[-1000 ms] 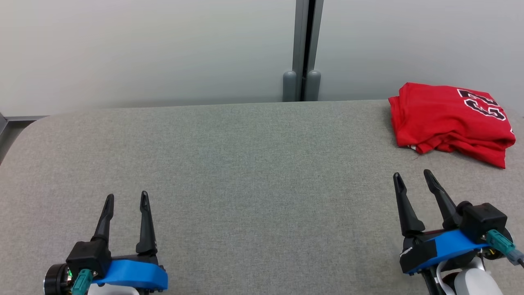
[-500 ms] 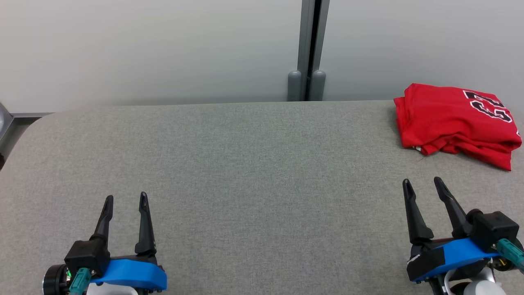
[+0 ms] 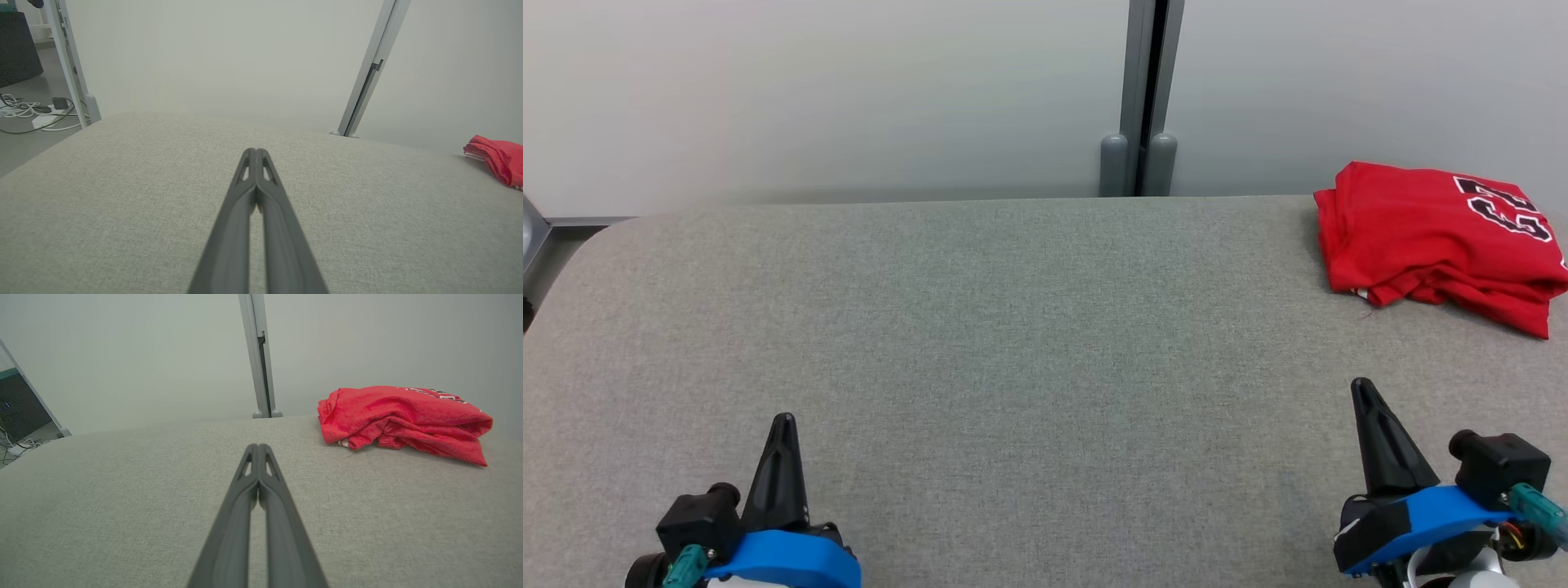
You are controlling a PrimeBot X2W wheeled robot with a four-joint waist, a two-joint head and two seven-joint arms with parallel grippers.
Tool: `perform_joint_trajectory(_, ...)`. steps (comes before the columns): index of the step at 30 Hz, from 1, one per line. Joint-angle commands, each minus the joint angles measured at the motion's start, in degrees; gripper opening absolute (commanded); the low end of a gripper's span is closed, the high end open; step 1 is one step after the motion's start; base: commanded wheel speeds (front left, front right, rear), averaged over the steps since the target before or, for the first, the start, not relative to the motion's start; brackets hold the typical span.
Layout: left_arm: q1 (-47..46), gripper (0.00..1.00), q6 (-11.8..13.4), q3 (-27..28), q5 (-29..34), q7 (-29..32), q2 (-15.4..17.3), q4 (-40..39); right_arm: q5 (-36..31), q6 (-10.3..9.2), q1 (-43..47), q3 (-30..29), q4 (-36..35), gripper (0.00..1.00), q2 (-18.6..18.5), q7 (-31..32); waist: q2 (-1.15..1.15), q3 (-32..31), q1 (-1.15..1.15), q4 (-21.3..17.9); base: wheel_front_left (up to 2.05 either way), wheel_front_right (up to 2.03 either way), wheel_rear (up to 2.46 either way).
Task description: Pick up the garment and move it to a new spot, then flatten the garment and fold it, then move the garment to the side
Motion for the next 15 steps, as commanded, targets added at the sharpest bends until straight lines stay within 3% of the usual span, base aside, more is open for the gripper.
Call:
perform_joint_trajectory(1, -1.3, 0.0, -0.1, 0.7, -2.3, 0.6, 0.1, -0.7, 2.6, 0.0, -0.6, -0.4, -0.5, 0.0, -0.1, 0.4, 0.0, 0.0, 0.0, 0.0, 0.0, 0.0, 0.0)
perform_joint_trajectory(15, -2.0, 0.0, -1.3, 2.1, -16.8, 3.8, -0.3, -1.0, 17.5, 0.0, -1.0, -0.8, 0.4, 0.0, -0.1, 2.3, 0.0, -0.3, 0.0, -0.1, 0.0, 0.0, 0.0)
